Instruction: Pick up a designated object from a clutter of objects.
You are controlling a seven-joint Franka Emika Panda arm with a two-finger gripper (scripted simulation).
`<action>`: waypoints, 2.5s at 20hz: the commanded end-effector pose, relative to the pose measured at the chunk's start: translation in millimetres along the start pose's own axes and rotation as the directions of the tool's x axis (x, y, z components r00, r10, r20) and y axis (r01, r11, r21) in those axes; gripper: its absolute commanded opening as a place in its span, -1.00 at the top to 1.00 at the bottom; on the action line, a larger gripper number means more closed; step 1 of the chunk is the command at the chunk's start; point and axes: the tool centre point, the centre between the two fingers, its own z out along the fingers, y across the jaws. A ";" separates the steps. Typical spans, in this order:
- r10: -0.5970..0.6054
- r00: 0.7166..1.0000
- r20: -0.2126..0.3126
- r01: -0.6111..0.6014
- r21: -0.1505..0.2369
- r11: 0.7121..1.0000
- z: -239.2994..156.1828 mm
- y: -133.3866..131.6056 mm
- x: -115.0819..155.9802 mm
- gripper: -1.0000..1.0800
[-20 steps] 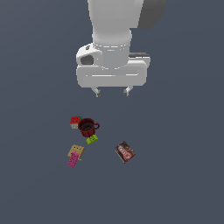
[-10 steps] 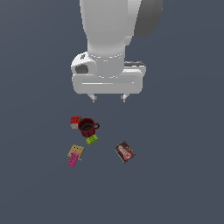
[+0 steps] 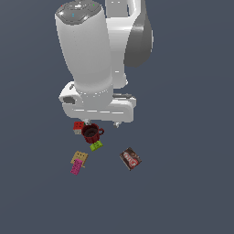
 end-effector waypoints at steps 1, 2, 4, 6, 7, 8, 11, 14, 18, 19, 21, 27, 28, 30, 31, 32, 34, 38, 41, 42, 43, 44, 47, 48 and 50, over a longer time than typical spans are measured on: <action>0.040 0.999 0.003 -0.040 0.001 0.999 18.6 13.4 14.0 -0.92; 0.056 0.998 0.004 -0.056 0.001 0.998 26.3 18.9 19.4 -0.92; 0.087 0.996 0.006 -0.087 0.000 0.996 42.3 30.2 29.6 -0.92; 0.118 0.993 0.008 -0.118 -0.001 0.993 58.7 41.8 38.9 -0.92; 0.134 0.991 0.009 -0.134 -0.002 0.991 67.2 47.8 43.3 -0.92; 0.149 0.989 0.009 -0.149 -0.004 0.989 75.8 53.8 47.5 -0.92; 0.194 0.981 0.011 -0.194 -0.009 0.981 102.3 72.3 58.6 -0.92; 0.235 0.972 0.013 -0.235 -0.016 0.972 128.1 90.0 67.2 -0.92; 0.278 0.960 0.014 -0.278 -0.024 0.960 156.9 109.5 74.4 -0.92; 0.287 0.958 0.014 -0.287 -0.026 0.958 163.0 113.6 75.6 -0.92; 0.302 0.953 0.014 -0.302 -0.030 0.953 173.9 120.9 77.5 -0.92; 0.331 0.944 0.013 -0.330 -0.037 0.943 194.8 134.6 80.3 -0.92; 0.333 0.943 0.013 -0.332 -0.038 0.942 196.6 135.7 80.5 -0.92; 0.336 0.942 0.013 -0.335 -0.038 0.941 198.6 137.0 80.7 -0.92; 0.336 0.942 0.013 -0.335 -0.038 0.941 198.8 136.9 80.7 -0.92; 0.335 0.942 0.015 -0.334 -0.039 0.942 198.0 136.7 80.0 -0.92; 0.335 0.942 0.015 -0.334 -0.039 0.942 199.7 136.7 80.0 -0.92; 0.335 0.942 0.014 -0.334 -0.039 0.942 212.7 137.3 79.4 -0.92; 0.336 0.942 0.014 -0.335 -0.038 0.941 230.3 137.9 78.5 -0.92; 0.336 0.942 0.014 -0.335 -0.038 0.941 235.9 138.0 78.3 -0.92; 0.336 0.942 0.014 -0.335 -0.038 0.941 240.5 138.0 78.1 -0.92; 0.336 0.942 0.014 -0.335 -0.038 0.941 244.0 138.5 77.9 -0.92; 0.336 0.942 0.014 -0.335 -0.038 0.941 249.7 138.7 78.3 -0.92; 0.336 0.942 0.014 -0.335 -0.038 0.941 249.8 138.8 78.8 -0.92; 0.336 0.942 0.014 -0.335 -0.038 0.941 249.0 138.9 79.3 -0.92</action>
